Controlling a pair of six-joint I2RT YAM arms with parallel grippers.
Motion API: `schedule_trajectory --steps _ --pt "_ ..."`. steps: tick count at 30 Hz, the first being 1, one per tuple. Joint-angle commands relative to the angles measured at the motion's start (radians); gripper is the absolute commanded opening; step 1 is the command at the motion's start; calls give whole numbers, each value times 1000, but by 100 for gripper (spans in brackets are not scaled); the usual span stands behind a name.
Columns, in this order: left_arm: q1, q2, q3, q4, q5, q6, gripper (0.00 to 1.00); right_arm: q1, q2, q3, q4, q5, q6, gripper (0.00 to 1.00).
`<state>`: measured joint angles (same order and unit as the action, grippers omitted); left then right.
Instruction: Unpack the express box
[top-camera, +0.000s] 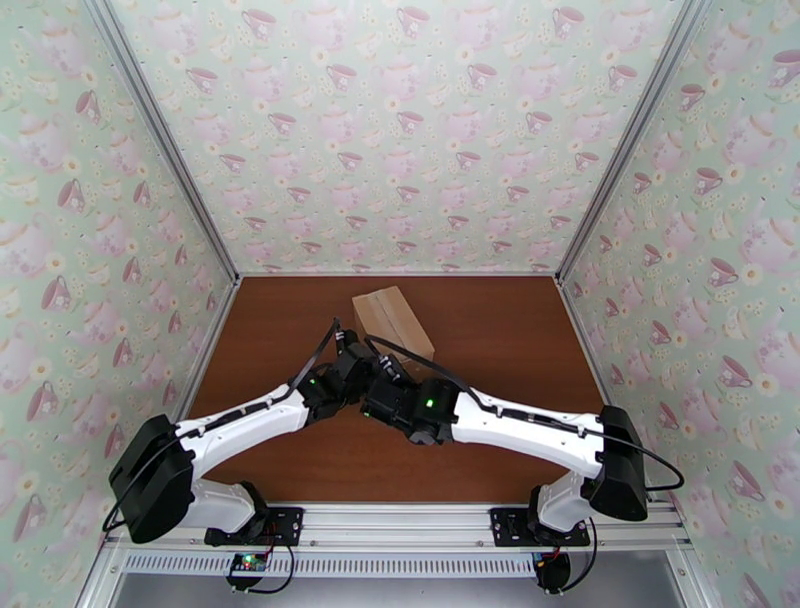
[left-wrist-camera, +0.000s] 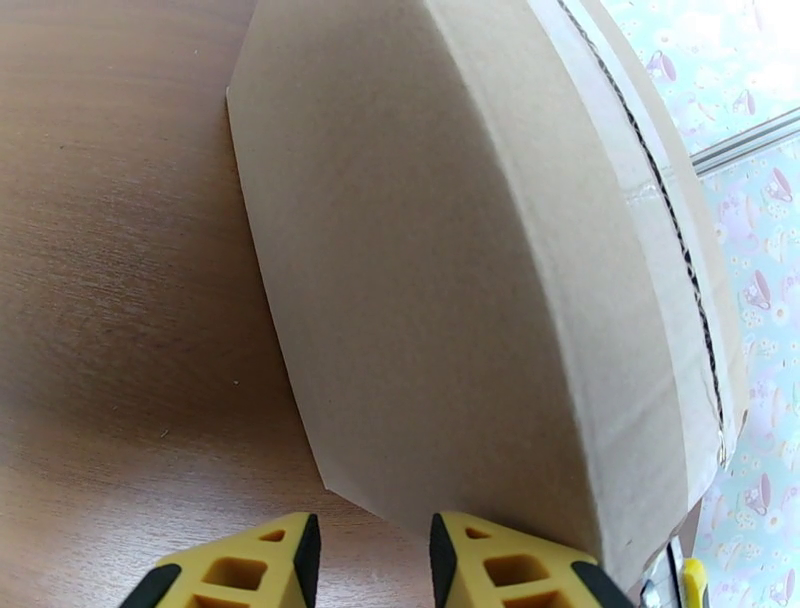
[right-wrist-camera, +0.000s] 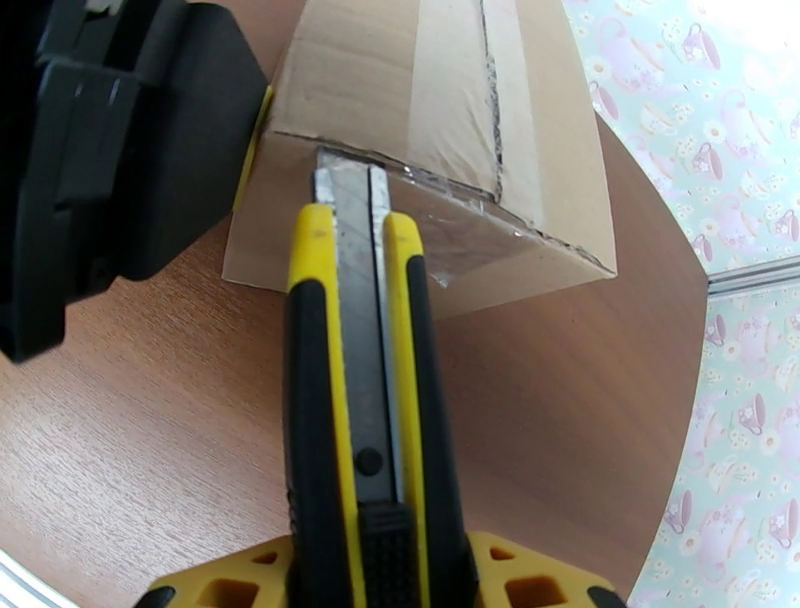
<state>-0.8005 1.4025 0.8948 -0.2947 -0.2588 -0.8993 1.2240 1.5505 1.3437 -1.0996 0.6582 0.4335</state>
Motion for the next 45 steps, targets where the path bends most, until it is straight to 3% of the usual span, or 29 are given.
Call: schedule_trajectory --steps 1,9,24,27,30,36,45 --pt "-9 -17 14 30 1 -7 37 6 -26 8 32 -50 -10 0" --pt "-7 -7 23 25 -12 -7 37 6 -54 -11 100 -93 -16 0" --pt "27 -88 77 -89 -108 67 39 15 -138 -85 -25 -68 59 0" --pt "30 -86 96 -85 -123 89 44 20 -147 -93 -21 -62 66 0" --pt "35 -65 165 -86 -141 124 51 23 -152 -101 -10 -64 67 0" --pt "46 7 257 -60 -139 204 57 25 -152 -101 7 -68 62 0" --pt "89 199 387 -51 -67 238 54 24 -152 -97 28 -80 59 0"
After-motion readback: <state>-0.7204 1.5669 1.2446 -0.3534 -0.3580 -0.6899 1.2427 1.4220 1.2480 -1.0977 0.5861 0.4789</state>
